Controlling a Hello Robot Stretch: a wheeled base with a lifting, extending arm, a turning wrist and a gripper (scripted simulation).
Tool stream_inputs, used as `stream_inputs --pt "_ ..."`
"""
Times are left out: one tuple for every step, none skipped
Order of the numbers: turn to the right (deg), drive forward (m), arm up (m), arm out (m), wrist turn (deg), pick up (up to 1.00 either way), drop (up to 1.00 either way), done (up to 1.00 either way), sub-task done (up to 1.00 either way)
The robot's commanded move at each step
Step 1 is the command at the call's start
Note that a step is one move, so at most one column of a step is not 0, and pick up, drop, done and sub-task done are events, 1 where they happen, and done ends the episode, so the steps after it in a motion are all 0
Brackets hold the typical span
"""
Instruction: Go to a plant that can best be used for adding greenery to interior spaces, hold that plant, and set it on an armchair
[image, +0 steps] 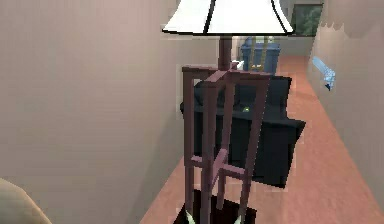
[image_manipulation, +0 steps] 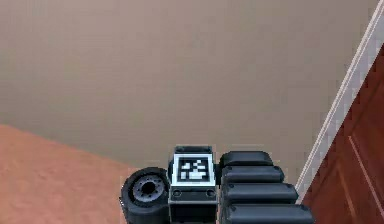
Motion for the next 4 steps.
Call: stream_inputs --pt "9.0 0.0 0.0 0.0 0.0 0.0 0.0 0.0 0.0" --pt "0.0 0.3 0.0 0.0 0.0 0.0 0.0 0.0 0.0" --pt "45.0 0.0 0.0 0.0 0.0 0.0 0.0 0.0 0.0" --pt "9.0 0.0 0.0 0.0 0.0 0.0 0.0 0.0 0.0"
